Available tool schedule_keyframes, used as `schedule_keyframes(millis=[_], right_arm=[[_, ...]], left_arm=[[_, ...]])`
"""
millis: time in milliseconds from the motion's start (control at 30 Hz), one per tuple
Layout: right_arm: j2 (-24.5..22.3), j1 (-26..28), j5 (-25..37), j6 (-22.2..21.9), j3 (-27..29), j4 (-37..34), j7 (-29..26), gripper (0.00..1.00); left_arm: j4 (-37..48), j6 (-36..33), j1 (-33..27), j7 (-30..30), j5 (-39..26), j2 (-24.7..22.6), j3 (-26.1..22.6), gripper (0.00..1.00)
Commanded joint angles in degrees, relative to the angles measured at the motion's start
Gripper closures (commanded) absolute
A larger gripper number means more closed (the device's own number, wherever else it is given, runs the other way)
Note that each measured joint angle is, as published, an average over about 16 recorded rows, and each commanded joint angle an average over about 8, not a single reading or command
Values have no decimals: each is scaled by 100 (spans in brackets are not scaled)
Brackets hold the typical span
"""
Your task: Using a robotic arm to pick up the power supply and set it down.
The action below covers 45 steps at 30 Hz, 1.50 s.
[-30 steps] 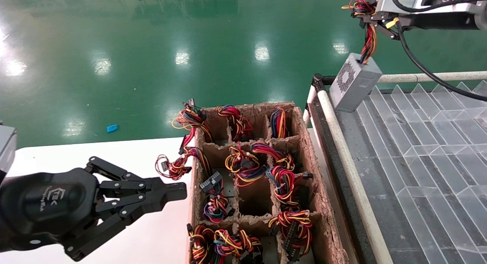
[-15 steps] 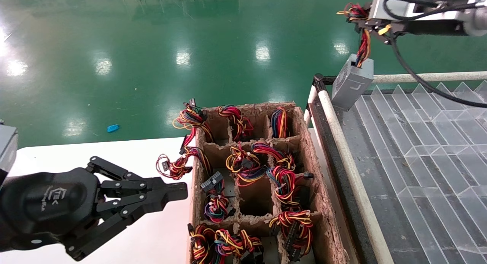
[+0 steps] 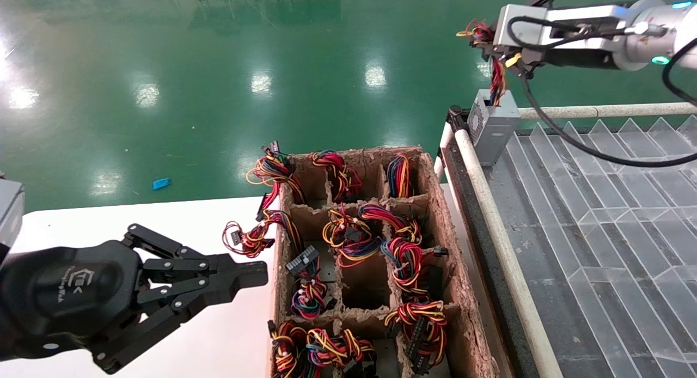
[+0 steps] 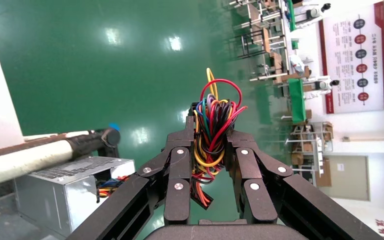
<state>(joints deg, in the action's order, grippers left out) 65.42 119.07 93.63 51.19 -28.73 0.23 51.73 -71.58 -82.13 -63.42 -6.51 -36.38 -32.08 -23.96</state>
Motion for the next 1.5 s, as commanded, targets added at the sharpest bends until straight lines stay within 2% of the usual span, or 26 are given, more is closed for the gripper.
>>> schedule_keyframes(millis=[33, 167, 200, 433, 467, 1167, 1500], right_arm=[[39, -36, -5, -25, 4, -10, 7, 100], [80, -67, 1, -59, -1, -23, 4, 100], [87, -71, -1, -66, 0, -27, -1, 97], [118, -91, -21, -88, 14, -48, -55, 10], [120, -93, -20, -84, 13, -51, -61, 0], [81, -7, -24, 176, 14, -58, -214, 0], [-159, 117, -373, 672, 256, 52, -194, 0]], left_arm=[[0, 0, 0, 0, 0, 0, 0, 100], [0, 0, 0, 0, 0, 0, 0, 100], [0, 0, 0, 0, 0, 0, 0, 100], [0, 0, 0, 0, 0, 0, 0, 100], [0, 0, 0, 0, 0, 0, 0, 100], [0, 0, 0, 0, 0, 0, 0, 100], [0, 0, 0, 0, 0, 0, 0, 100]])
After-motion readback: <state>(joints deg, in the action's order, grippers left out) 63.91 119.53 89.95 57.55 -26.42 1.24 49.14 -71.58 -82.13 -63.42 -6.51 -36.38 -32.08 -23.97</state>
